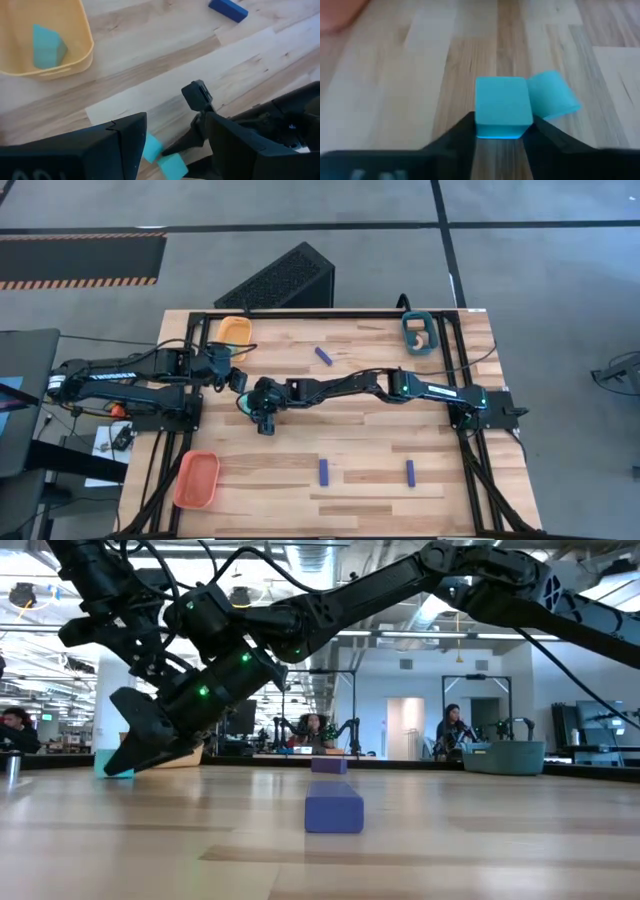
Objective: Sort & place blocks by color
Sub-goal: Put the bottom light blue block into the yellow bin
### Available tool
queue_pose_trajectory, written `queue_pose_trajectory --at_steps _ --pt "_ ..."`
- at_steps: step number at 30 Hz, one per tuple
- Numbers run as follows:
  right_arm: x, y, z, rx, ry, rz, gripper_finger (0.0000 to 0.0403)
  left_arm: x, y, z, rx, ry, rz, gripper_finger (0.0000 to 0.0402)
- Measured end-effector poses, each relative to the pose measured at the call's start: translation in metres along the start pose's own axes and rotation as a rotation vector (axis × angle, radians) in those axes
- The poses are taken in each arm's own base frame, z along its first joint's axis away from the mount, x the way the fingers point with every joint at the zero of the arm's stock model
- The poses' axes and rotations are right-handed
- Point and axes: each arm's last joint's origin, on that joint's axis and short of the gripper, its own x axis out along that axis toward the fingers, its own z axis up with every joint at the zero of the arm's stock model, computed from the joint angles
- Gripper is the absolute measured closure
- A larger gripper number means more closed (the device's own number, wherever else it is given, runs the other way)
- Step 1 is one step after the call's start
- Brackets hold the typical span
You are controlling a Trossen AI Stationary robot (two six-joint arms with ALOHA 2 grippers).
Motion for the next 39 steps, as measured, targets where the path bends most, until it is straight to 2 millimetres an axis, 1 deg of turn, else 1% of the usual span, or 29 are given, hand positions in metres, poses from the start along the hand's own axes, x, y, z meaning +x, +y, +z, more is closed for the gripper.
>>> queue_pose_trajectory --at_steps 1,2,5,7,10,13,15,18,20,24,27,32,36,39 --pt "-0.001 0.0 0.002 0.016 -0.003 0.009 0.0282 0.0 0.0 0.0 -0.015 0.0 0.0 0.0212" --pt "-0.002 0.001 0.005 0.03 -0.001 0.027 0.029 0.0 0.0 0.0 -0.027 0.0 0.0 0.0212" --pt "-0.009 0.0 0.017 0.069 -0.004 0.045 0.029 0.0 0.0 0.0 -0.059 0.0 0.0 0.0212" --pt "-0.019 0.001 0.026 0.081 -0.007 0.044 0.029 0.0 0.0 0.0 -0.097 -0.002 -0.006 0.0212" --pt "-0.039 0.001 0.046 0.046 -0.029 0.009 0.029 0.0 -0.004 0.002 -0.138 -0.005 -0.055 0.0212" --pt "-0.068 0.001 0.07 -0.024 -0.048 -0.13 0.029 0.0 -0.009 0.005 -0.141 0.002 -0.116 0.0212" --pt "-0.083 -0.001 0.08 -0.089 -0.03 -0.206 0.0289 -0.002 -0.012 0.007 -0.156 -0.005 -0.161 0.0212" --pt "-0.097 -0.007 0.086 -0.141 0.001 -0.286 0.0281 -0.01 -0.013 0.013 -0.162 -0.085 -0.24 0.0212" --pt "-0.104 -0.011 0.09 -0.145 0.004 -0.296 0.028 -0.014 -0.014 0.017 -0.162 -0.126 -0.286 0.0211" --pt "-0.117 -0.016 0.099 -0.137 -0.009 -0.309 0.0283 -0.023 -0.01 0.021 -0.15 -0.166 -0.341 0.0209" --pt "-0.132 -0.016 0.109 -0.137 -0.037 -0.336 0.0284 -0.034 -0.005 0.023 -0.154 -0.197 -0.368 0.0209" --pt "-0.156 -0.012 0.126 -0.167 -0.079 -0.33 0.0284 -0.054 0.004 0.024 -0.157 -0.276 -0.435 0.0209" --pt "-0.177 -0.004 0.141 -0.237 -0.135 -0.326 0.0284 -0.061 0.008 0.023 -0.173 -0.314 -0.459 0.0209" --pt "-0.184 0.0 0.149 -0.282 -0.183 -0.319 0.0284 -0.065 0.007 0.025 -0.186 -0.331 -0.508 0.0209"
